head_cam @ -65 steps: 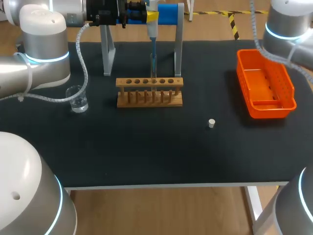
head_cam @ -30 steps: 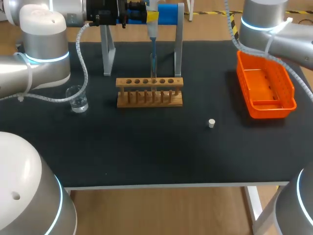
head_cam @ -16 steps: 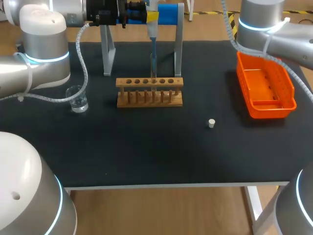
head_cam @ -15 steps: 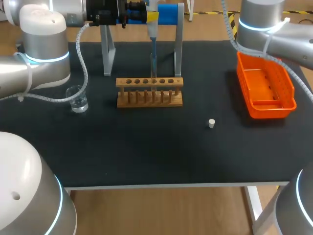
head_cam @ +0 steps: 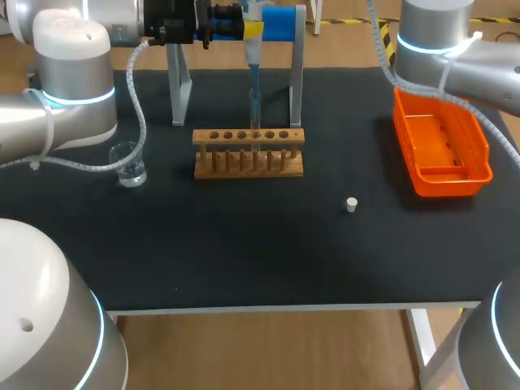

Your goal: Invert the test tube, pick up the pipette, mount the tip to pipette, aspirate from beaker and dispense into the tube, eject the tip, return the pipette, and cap with the stopper.

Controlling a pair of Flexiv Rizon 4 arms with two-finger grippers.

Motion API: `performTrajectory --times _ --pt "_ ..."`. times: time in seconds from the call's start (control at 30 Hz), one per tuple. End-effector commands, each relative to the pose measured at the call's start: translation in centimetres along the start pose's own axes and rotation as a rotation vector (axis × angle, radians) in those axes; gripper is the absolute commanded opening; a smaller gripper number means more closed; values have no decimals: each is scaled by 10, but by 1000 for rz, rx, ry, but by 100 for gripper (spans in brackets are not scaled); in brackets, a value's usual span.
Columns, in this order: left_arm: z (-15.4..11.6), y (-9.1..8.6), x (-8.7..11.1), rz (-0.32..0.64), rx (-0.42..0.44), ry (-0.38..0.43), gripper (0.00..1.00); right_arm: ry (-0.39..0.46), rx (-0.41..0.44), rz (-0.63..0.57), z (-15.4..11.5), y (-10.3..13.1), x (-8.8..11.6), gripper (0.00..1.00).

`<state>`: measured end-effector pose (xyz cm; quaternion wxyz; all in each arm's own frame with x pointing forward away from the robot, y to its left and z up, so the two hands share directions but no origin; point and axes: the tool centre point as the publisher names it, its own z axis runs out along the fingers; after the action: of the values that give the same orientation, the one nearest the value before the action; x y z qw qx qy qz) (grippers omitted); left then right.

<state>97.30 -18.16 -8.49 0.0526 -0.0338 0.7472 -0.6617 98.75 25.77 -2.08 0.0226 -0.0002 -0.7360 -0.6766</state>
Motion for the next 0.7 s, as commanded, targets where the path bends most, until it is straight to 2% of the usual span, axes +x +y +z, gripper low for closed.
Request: performTrajectory --times 0.03,0.47,0.7 --pt "0 -3 -1 2 4 -1 0 2 -1 8 -1 -9 0 0" --pt "0 -3 -1 2 4 -1 0 6 -2 38 0 -24 1 0" --pt "0 -3 -1 2 4 -1 0 3 -14 -10 -6 -5 4 2"
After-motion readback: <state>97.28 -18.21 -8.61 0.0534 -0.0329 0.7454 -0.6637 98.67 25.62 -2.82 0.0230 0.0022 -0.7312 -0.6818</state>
